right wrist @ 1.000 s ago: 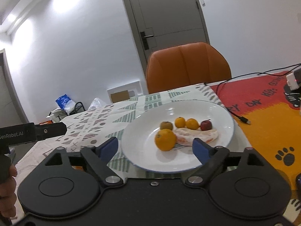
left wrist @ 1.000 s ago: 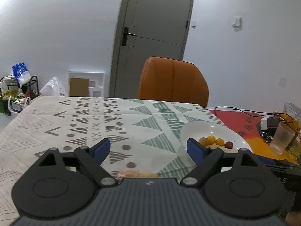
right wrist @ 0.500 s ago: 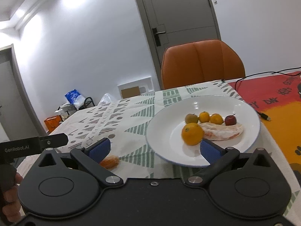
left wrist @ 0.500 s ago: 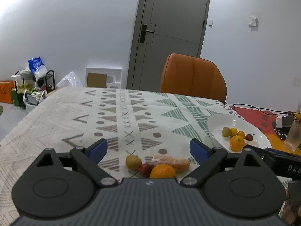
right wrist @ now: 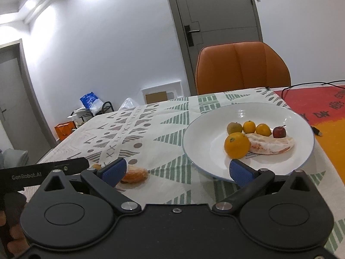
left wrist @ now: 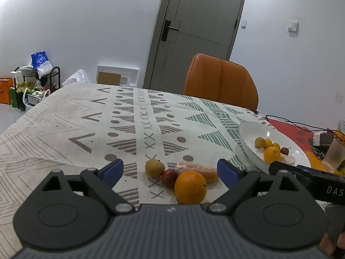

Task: Organize fruits
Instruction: 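Grasp a second large orange with the left gripper and lift it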

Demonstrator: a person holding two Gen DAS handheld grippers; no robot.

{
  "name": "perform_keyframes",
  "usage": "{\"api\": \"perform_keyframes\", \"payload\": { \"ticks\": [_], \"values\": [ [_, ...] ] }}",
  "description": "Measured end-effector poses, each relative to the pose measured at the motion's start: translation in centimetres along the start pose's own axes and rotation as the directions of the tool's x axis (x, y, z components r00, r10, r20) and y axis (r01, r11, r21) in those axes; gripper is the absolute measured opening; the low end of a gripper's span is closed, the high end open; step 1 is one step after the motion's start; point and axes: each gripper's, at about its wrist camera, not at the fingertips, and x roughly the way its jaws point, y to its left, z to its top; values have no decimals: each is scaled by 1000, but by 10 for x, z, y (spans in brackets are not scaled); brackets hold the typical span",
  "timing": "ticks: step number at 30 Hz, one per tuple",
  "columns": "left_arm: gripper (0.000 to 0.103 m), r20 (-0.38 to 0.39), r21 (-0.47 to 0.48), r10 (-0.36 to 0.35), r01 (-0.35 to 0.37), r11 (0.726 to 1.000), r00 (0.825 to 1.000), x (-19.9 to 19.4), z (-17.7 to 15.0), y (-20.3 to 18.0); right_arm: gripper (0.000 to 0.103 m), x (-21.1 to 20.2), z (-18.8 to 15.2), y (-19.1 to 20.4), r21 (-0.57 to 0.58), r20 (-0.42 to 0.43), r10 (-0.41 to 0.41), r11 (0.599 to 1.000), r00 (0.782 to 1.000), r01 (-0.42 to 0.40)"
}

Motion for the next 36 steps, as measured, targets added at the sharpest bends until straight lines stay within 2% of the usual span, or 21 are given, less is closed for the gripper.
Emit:
{"api": "perform_keyframes", "payload": {
  "ticks": [6, 11, 18, 19, 20, 21, 26, 36],
  "values": [
    [87, -23, -5, -31, 31, 1000, 999, 6, -6, -2, 103, 3, -2, 5, -17, -13, 10, 1000, 1000, -11],
    [68, -62, -17, -50, 49, 999, 997, 15, -10, -5, 103, 3, -4, 6, -30, -18, 13, 999, 1000, -13],
    [61, -98, -20, -64, 62, 998, 993, 26, -17, -9, 103, 3, -2, 8, -41, -24, 10, 999, 1000, -11],
    [54, -102, -20, -67, 65, 998, 993, 27, -18, -10, 103, 4, -3, 8, -42, -24, 11, 999, 1000, -12],
    [43, -106, -21, -70, 68, 997, 992, 28, -19, -10, 103, 4, -3, 8, -43, -25, 12, 999, 1000, -13],
    [37, -111, -25, -75, 73, 997, 991, 30, -20, -10, 103, 5, -3, 9, -45, -26, 14, 999, 1000, -15],
    [36, -90, -33, -82, 79, 996, 993, 22, -20, -4, 101, 10, -3, 15, -57, -36, 27, 998, 999, -29],
    [36, -70, -55, -31, 27, 998, 997, 11, -12, 19, 89, 34, -5, 40, -86, -97, 78, 993, 992, -87]
  ]
}}
